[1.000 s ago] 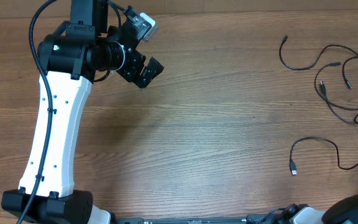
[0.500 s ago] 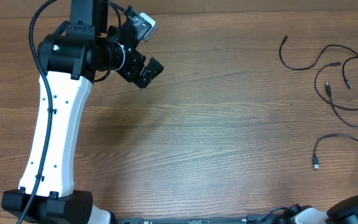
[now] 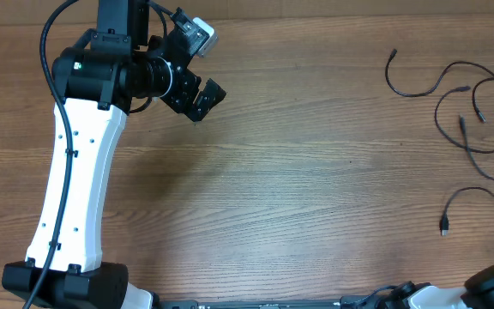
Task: Untangle cables
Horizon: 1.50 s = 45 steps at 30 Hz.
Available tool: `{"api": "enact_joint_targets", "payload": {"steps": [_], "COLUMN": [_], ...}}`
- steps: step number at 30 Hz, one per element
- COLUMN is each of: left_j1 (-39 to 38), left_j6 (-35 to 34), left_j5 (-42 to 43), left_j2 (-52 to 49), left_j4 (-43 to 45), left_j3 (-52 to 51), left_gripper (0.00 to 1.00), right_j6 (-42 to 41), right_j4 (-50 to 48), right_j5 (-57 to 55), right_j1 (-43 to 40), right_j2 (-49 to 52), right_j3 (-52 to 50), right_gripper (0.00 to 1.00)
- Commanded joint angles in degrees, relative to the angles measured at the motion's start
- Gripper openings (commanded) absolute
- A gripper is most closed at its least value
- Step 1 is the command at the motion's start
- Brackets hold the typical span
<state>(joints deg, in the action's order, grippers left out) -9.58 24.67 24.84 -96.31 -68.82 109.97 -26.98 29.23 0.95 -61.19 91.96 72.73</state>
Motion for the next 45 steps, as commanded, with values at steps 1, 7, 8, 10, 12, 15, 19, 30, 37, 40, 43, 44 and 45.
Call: {"api": "enact_joint_targets", "payload": {"steps": [1,7,8,10,12,15,19,30,37,40,43,44,45], "left_j1": [0.6,0.6,0.6,0.6,0.6,0.6,0.6,0.6,0.6,0.6,0.6,0.6,0.6], "left_j6": [1.5,1.5,1.5,1.5,1.5,1.5,1.5,1.5,1.5,1.5,1.5,1.5,1.5], "left_j5": [0.0,0.0,0.0,0.0,0.0,0.0,0.0,0.0,0.0,0.0,0.0,0.0,0.0], "left_j2": [1.0,1.0,1.0,1.0,1.0,1.0,1.0,1.0,1.0,1.0,1.0,1.0,1.0], "left_j4": [0.0,0.0,0.0,0.0,0.0,0.0,0.0,0.0,0.0,0.0,0.0,0.0,0.0], "left_j3": [0.5,0.5,0.5,0.5,0.5,0.5,0.5,0.5,0.5,0.5,0.5,0.5,0.5], "left_gripper": [1.0,1.0,1.0,1.0,1.0,1.0,1.0,0.99,0.99,1.0,1.0,1.0,0.99], "right_j6": [-0.2,1.7,4.1,10.0,14.4,18.4,22.7,33.5,35.6,36.7,36.7,36.7,36.7], "right_j4": [0.0,0.5,0.4,0.3,0.4,0.5,1.8,11.9,14.9,15.0,15.1,15.0,14.9], "right_j5": [-1.3,7.7,10.9,17.4,22.6,27.2,32.3,30.7,29.1,27.8,25.6,25.4,25.5], "right_j1": [-0.5,-0.4,-0.4,-0.2,0.5,1.6,4.0,18.2,31.1,38.1,44.4,46.3,48.2], "right_j2": [1.7,2.1,2.1,2.1,2.1,2.1,2.1,2.1,2.1,2.1,2.1,2.1,2.1], "right_j3": [0.0,0.0,0.0,0.0,0.0,0.0,0.0,0.0,0.0,0.0,0.0,0.0,0.0], "right_gripper": [0.11,0.29,0.31,0.34,0.41,0.67,1.0,1.0,1.0,1.0,1.0,1.0,1.0]}}
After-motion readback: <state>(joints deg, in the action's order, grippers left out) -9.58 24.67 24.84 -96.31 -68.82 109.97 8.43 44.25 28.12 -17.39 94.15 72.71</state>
